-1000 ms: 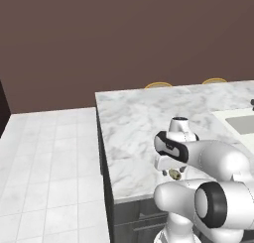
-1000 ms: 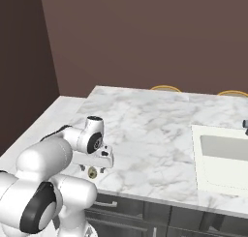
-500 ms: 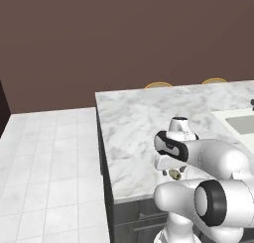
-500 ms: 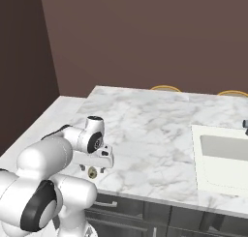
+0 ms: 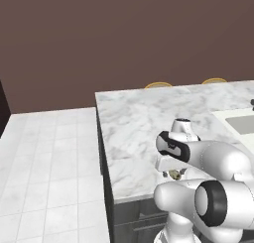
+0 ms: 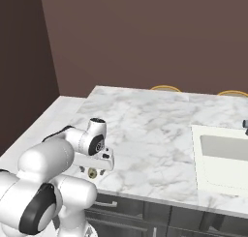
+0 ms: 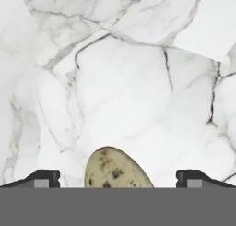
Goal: Gather the eggs and milk located in the vicinity of the sink area and place them right next to the bowl.
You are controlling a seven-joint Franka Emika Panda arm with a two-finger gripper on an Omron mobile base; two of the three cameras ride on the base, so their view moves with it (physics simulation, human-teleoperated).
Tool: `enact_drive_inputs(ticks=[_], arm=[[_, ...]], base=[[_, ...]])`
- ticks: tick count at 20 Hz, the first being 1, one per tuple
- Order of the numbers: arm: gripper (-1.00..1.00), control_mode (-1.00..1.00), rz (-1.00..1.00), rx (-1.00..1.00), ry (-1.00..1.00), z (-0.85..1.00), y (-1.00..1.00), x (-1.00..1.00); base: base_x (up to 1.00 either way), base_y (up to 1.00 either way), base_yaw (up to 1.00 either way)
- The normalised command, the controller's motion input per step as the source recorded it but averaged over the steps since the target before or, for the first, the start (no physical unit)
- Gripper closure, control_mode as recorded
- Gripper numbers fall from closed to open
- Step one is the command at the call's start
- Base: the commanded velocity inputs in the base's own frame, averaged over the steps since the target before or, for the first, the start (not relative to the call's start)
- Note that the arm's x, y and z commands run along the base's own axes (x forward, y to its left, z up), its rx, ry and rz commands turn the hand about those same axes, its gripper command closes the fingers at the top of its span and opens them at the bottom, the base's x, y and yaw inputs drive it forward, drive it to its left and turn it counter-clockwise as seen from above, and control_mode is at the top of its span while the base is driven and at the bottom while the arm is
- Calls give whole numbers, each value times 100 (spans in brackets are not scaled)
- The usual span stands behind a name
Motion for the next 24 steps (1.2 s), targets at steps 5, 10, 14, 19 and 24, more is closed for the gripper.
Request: enact_drive_inputs(ticks=[5, 10, 14, 19, 24], arm=[[100, -100, 0, 0, 1, 0, 0, 0], [100, -100, 0, 0, 2, 0, 0, 0], [100, -100, 0, 0, 1, 0, 0, 0], [100, -100, 0, 0, 0, 0, 0, -1], [100, -100, 0, 0, -3, 31, 1, -20]], base=[[0, 0, 0], [0, 0, 0], [0, 0, 0], [0, 0, 0], [0, 0, 0]])
